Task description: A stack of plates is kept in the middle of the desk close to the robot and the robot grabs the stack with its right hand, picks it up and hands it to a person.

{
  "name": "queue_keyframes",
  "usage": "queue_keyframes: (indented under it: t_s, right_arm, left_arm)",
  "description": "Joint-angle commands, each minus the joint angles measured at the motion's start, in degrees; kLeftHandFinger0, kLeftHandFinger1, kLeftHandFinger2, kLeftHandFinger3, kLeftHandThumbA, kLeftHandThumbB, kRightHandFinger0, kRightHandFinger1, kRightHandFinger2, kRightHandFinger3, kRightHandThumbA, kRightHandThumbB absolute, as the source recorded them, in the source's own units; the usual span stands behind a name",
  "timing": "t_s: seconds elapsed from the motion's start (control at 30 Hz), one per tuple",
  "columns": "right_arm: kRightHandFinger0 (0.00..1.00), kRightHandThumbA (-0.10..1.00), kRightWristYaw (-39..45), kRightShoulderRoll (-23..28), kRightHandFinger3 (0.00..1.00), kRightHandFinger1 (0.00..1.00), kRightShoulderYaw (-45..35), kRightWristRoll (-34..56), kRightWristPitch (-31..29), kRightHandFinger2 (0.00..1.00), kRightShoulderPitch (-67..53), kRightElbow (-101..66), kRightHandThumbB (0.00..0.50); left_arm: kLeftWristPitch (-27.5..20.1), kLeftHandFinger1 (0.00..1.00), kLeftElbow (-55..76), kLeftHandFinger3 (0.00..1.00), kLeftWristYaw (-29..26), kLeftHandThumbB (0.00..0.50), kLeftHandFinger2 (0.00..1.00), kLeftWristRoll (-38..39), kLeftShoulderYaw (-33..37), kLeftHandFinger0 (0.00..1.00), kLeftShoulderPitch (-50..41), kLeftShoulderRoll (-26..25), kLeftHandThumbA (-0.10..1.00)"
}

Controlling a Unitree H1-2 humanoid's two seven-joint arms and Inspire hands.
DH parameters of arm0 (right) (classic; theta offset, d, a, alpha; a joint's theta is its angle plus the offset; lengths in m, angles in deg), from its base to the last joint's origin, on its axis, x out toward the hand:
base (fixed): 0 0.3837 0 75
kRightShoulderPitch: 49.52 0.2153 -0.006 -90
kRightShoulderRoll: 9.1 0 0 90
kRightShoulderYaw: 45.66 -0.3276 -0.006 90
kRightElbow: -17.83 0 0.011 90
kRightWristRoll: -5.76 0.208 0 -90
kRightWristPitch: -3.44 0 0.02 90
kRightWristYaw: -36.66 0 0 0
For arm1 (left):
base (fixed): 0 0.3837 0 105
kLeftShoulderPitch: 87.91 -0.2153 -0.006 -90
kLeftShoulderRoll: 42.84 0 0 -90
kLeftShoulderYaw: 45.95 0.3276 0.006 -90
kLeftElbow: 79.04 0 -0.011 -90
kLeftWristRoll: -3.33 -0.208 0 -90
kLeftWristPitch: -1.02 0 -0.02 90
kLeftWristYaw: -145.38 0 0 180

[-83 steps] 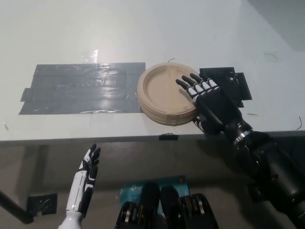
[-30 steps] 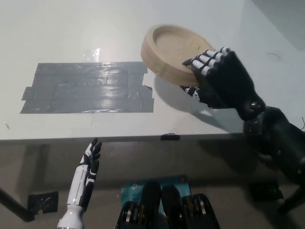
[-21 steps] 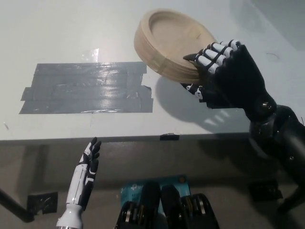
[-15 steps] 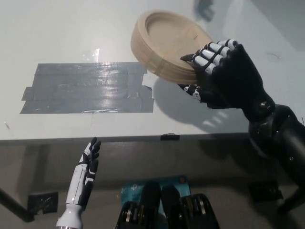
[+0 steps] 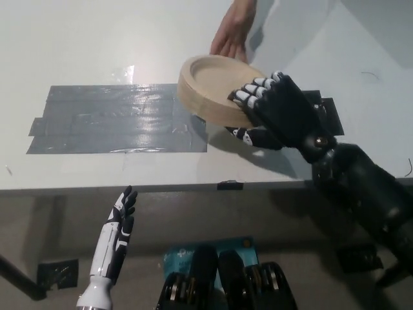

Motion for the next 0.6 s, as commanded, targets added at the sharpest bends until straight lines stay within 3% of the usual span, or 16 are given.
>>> queue_keyframes:
  t_s: [0.0,0.07,0.27,0.33,0.5,0.53,0.57]
  right_arm:
    - [0.00,-0.10,-5.7,-1.7,0.17,0.00,-0.6,0.1,-0.1,0.02,8.0,4.0,0.273]
    - [0.00,-0.10,-7.0,-2.2,0.20,0.00,-0.7,0.3,0.3,0.06,9.4,6.5,0.266]
    - [0.00,-0.10,-8.5,-3.1,0.44,0.00,-0.8,0.7,1.3,0.18,11.0,9.2,0.242]
    - [0.00,-0.10,-8.8,-3.2,0.57,0.00,-0.8,0.8,1.3,0.27,11.3,9.8,0.249]
    - [0.00,-0.10,-8.8,-3.8,0.64,0.00,-0.2,0.7,2.6,0.32,12.4,12.5,0.258]
    - [0.00,-0.10,-7.9,-3.9,0.61,0.00,-0.2,1.0,3.0,0.39,12.4,12.7,0.259]
    - [0.08,-0.03,-4.7,-4.0,0.79,0.19,-0.7,2.0,3.5,0.65,12.0,12.2,0.320]
  left_arm:
    - [-1.5,1.00,0.7,1.00,-0.1,0.272,1.00,-0.6,0.3,1.00,-0.1,-0.3,1.00]
    - [-0.5,1.00,1.4,1.00,-0.1,0.280,1.00,-0.8,0.3,1.00,-0.4,-0.1,1.00]
    - [-1.0,1.00,1.6,1.00,0.2,0.272,1.00,0.1,0.3,1.00,-1.3,0.0,1.00]
    - [-1.2,1.00,1.5,1.00,0.2,0.283,1.00,0.2,0.3,1.00,-1.2,0.0,1.00]
    - [-1.7,1.00,1.0,1.00,0.2,0.282,1.00,0.3,0.2,1.00,-0.9,-0.1,1.00]
    - [-1.6,1.00,1.0,1.00,0.2,0.281,1.00,0.3,0.2,1.00,-0.9,-0.1,1.00]
    - [-1.3,1.00,1.3,1.00,0.2,0.283,1.00,0.4,0.2,1.00,-1.0,-0.1,1.00]
